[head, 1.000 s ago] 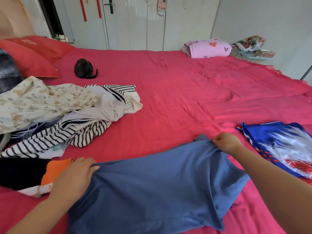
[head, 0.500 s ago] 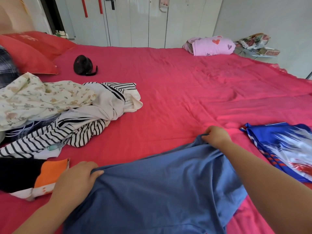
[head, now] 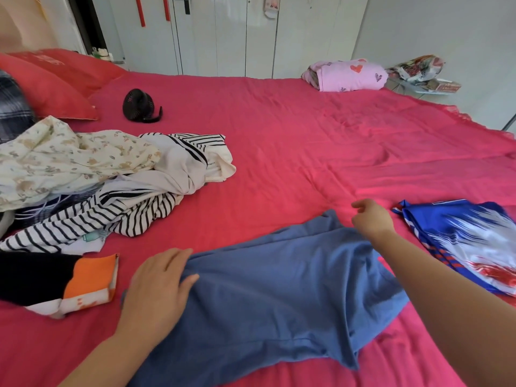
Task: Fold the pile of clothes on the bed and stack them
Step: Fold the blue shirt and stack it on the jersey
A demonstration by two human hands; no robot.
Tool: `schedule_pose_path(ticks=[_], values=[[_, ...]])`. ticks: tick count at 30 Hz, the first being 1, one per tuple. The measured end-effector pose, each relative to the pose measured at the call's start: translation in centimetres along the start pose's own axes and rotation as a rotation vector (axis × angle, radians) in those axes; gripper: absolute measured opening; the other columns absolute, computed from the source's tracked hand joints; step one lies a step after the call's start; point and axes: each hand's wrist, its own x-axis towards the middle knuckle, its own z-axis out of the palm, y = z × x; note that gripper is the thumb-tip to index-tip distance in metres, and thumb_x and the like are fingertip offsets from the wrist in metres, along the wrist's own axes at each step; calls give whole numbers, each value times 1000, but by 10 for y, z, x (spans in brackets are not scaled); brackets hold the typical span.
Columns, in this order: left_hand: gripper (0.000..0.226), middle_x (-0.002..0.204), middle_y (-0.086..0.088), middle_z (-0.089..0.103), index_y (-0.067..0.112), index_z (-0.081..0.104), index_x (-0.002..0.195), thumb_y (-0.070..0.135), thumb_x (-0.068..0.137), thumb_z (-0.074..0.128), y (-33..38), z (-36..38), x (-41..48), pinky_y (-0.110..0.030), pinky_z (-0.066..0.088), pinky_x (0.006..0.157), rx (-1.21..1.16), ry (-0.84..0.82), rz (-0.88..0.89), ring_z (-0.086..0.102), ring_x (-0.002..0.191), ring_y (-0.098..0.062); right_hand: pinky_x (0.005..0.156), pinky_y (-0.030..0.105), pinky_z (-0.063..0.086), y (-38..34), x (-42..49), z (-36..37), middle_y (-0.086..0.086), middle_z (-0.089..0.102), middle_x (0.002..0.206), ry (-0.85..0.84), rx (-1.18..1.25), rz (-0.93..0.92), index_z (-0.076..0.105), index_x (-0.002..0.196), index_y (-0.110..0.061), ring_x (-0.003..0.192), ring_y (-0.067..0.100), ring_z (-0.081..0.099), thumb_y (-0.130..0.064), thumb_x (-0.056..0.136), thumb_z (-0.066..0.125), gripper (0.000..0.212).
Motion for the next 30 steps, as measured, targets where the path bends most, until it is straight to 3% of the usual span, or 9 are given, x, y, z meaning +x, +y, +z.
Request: schedule_pose_path(ticks=[2, 4, 6, 10, 16, 19, 21, 25, 30], values=[[49, 121, -12, 62, 9, 62, 121, 39, 83, 55, 11, 6, -7, -48, 43, 96, -3, -128, 118, 60, 109, -32, 93, 33, 38, 13, -9, -6, 23, 58, 123, -117, -171, 19, 55, 122, 0, 117, 34, 52, -11, 87, 54, 36], [58, 149, -2, 35, 24, 38, 141, 47, 89, 50, 19, 17, -12, -41, 20, 113, 8, -294, 136, 33, 137, -22, 86, 33, 41, 28, -18, -13, 23, 63, 112, -250, -287, 28, 61, 110, 3, 107, 34, 58, -27, 90, 57, 37], [63, 157, 6, 11, 34, 15, 148, 55, 93, 36, 20, 27, -12, -36, 6, 117, 60, -379, 113, 10, 144, -15, 78, 35, 44, 39, -24, -20, 19, 65, 93, -307, -233, 21, 65, 102, 3, 90, 29, 60, -27, 88, 60, 33], [67, 158, 6, -2, 36, 0, 148, 61, 92, 28, 21, 34, -9, -42, 0, 116, 95, -475, 32, -3, 145, -16, 55, 31, 33, 32, -18, -35, 11, 56, 71, -99, -68, -49, 68, 86, 1, 69, 21, 50, -12, 81, 65, 14], [74, 157, 3, -11, 34, -8, 147, 68, 88, 19, 11, 38, -14, -48, -3, 115, 159, -456, -81, -12, 144, -19, 58, 23, 47, -20, 20, -35, 9, 59, 70, 41, 403, -29, 71, 92, -4, 61, 18, 51, -4, 79, 61, 16], [78, 158, 0, -10, 30, -6, 148, 70, 86, 20, 14, 35, -13, -48, -3, 115, 168, -427, -120, -13, 144, -22, 84, 40, 49, -24, 25, -18, 18, 62, 93, -91, 187, -7, 66, 103, -1, 79, 23, 55, -8, 81, 62, 24], [80, 158, -1, -10, 30, -8, 148, 71, 85, 19, 13, 33, -12, -48, -4, 114, 195, -425, -120, -14, 144, -23, 94, 35, 41, -15, 15, -7, 20, 59, 119, -142, 27, -23, 54, 125, -2, 102, 25, 57, -14, 81, 67, 47], [81, 158, -1, -10, 29, -7, 148, 72, 85, 18, 6, 29, -12, -46, -2, 115, 231, -412, -103, -13, 144, -23, 91, 31, 39, 11, -16, -5, 17, 59, 125, -139, -125, -197, 54, 127, -6, 116, 29, 55, -17, 80, 67, 50], [76, 157, -1, -10, 29, -7, 148, 68, 87, 16, 6, 26, -21, -45, 1, 116, 222, -409, -97, -11, 144, -23, 91, 33, 41, 54, -51, -14, 14, 57, 126, -329, -396, -68, 50, 128, -6, 116, 30, 54, -35, 88, 59, 50]])
